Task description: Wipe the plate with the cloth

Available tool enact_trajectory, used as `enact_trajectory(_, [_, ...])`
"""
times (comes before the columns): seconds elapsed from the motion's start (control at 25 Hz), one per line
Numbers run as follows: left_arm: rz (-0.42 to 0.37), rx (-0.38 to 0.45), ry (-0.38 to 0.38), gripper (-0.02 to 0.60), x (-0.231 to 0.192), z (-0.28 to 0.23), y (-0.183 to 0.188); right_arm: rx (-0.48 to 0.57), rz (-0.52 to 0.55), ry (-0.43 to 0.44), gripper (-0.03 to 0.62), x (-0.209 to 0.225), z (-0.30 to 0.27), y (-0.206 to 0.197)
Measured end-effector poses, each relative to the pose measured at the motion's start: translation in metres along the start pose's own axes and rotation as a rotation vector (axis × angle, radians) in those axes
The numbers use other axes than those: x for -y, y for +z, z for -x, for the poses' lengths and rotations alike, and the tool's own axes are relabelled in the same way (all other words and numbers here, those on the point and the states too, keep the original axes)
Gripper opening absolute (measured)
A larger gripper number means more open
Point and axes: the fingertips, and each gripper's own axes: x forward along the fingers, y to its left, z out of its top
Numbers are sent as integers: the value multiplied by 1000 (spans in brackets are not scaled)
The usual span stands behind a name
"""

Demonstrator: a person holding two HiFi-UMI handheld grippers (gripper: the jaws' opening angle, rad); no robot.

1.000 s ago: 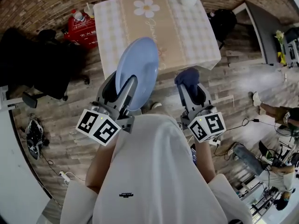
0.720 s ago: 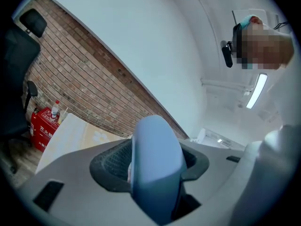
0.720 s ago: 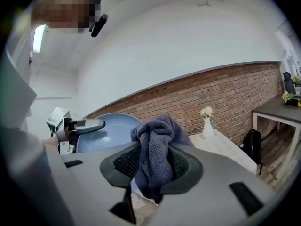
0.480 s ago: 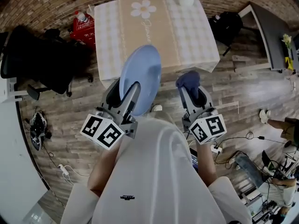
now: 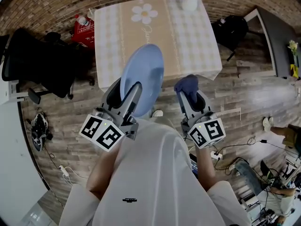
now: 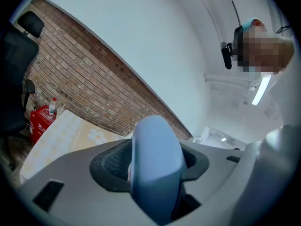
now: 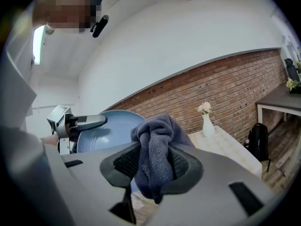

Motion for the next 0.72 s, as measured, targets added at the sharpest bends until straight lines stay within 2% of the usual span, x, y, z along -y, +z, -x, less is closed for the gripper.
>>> enact_trajectory(0.16, [24,-2,-13,241,-22,-42,18,-12,27,-9,143,22,-37,19])
enact_trajectory(0.52, [36,-3,-75,241,-71,-132,89,-11,79,7,143,42,-148,83])
enact_trajectory(0.72, [41,-9,-102,241,-107,-168,117,-12,77,6,143,51,-215,98])
